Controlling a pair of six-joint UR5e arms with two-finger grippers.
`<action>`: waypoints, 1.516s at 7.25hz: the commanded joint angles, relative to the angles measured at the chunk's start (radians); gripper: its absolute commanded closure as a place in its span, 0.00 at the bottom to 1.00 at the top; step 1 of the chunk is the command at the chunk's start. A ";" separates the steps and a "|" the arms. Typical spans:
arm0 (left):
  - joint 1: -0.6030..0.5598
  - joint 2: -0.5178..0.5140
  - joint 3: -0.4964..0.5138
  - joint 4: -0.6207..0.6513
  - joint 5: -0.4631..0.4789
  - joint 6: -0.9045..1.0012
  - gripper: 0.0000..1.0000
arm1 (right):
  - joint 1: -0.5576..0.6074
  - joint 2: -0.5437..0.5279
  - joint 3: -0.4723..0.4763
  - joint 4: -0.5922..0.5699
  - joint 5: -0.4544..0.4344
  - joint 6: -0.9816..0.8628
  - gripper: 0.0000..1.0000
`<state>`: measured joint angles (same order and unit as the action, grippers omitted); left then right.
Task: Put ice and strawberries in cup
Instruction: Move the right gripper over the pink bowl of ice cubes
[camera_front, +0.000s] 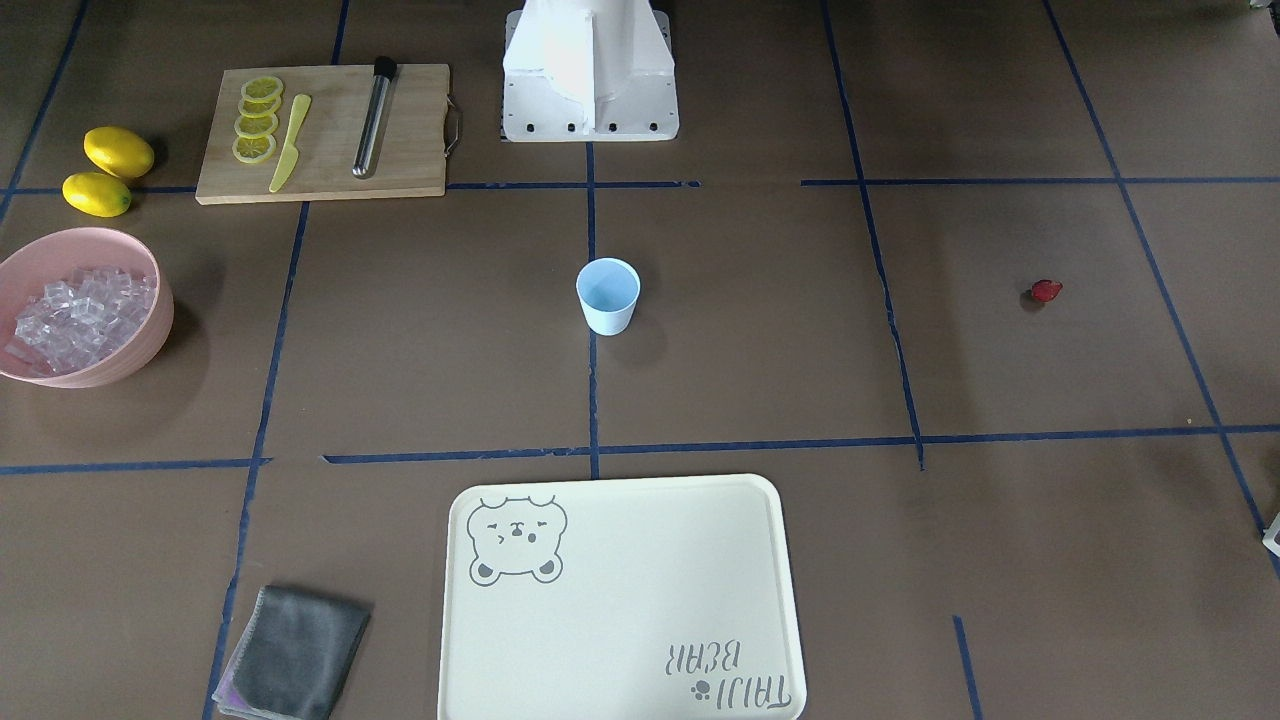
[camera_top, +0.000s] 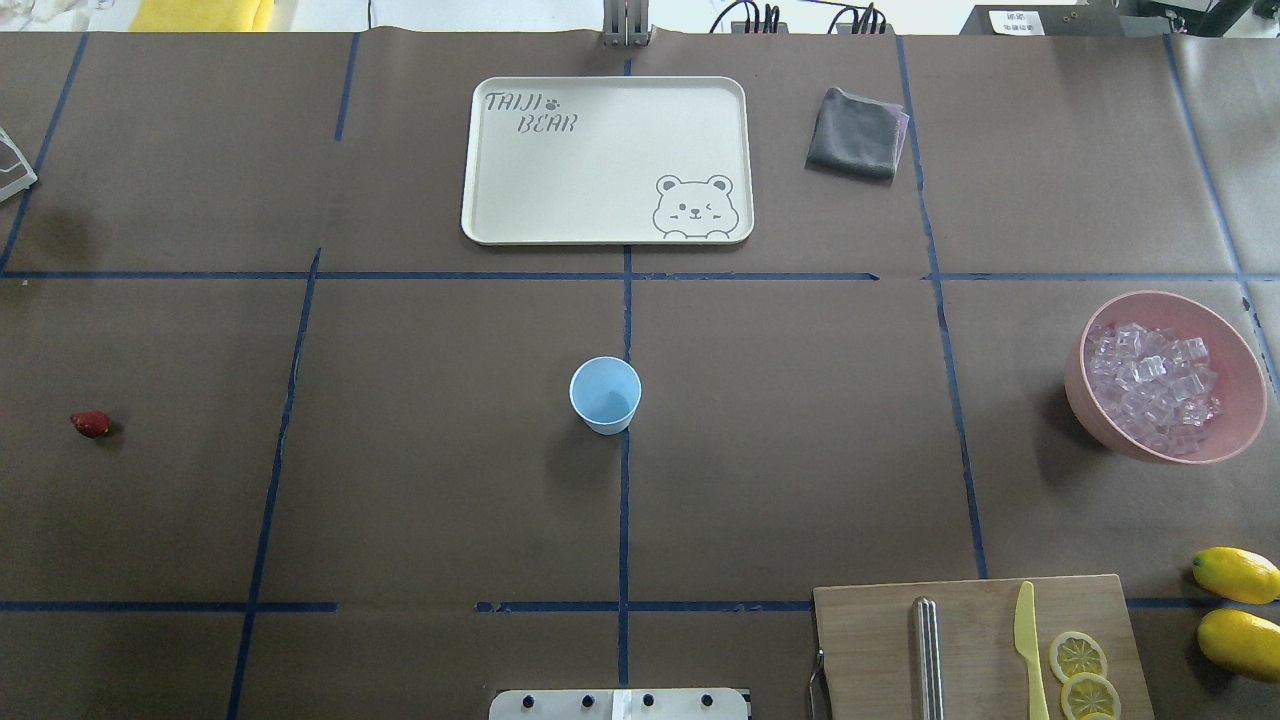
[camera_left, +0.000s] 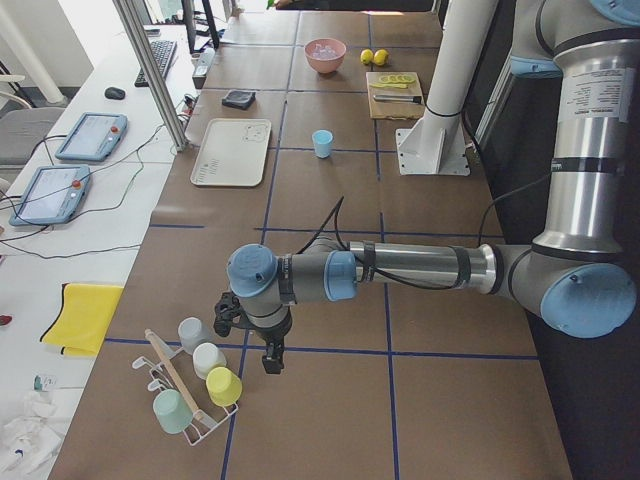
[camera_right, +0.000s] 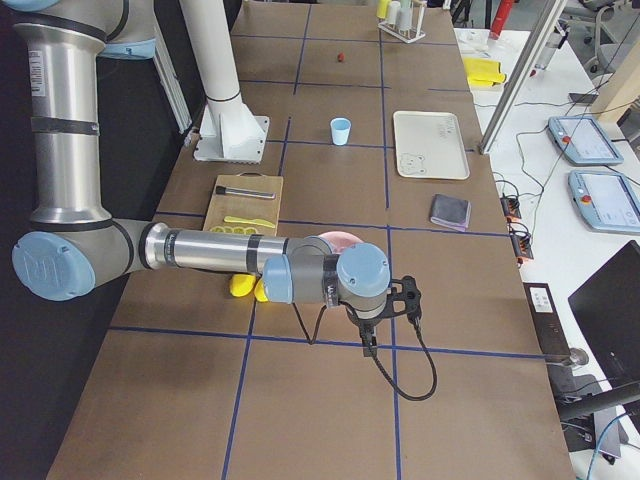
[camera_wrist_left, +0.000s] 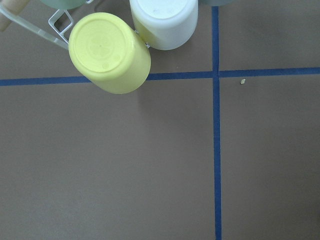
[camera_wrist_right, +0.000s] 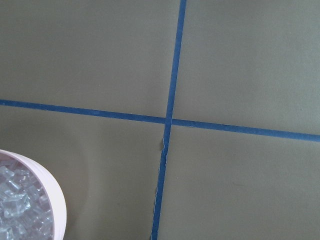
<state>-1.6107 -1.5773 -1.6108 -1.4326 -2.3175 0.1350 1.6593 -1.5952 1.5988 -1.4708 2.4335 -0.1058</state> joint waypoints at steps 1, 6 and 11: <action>0.000 0.010 -0.032 0.006 0.001 0.000 0.00 | -0.016 0.009 0.018 0.004 0.008 0.018 0.00; -0.002 0.011 -0.049 0.006 0.001 0.000 0.00 | -0.228 0.000 0.147 0.042 -0.049 0.200 0.01; -0.002 0.026 -0.066 0.006 0.001 0.000 0.00 | -0.455 -0.098 0.204 0.322 -0.176 0.445 0.15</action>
<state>-1.6122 -1.5545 -1.6754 -1.4256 -2.3163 0.1350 1.2396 -1.6863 1.8004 -1.1579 2.2673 0.3313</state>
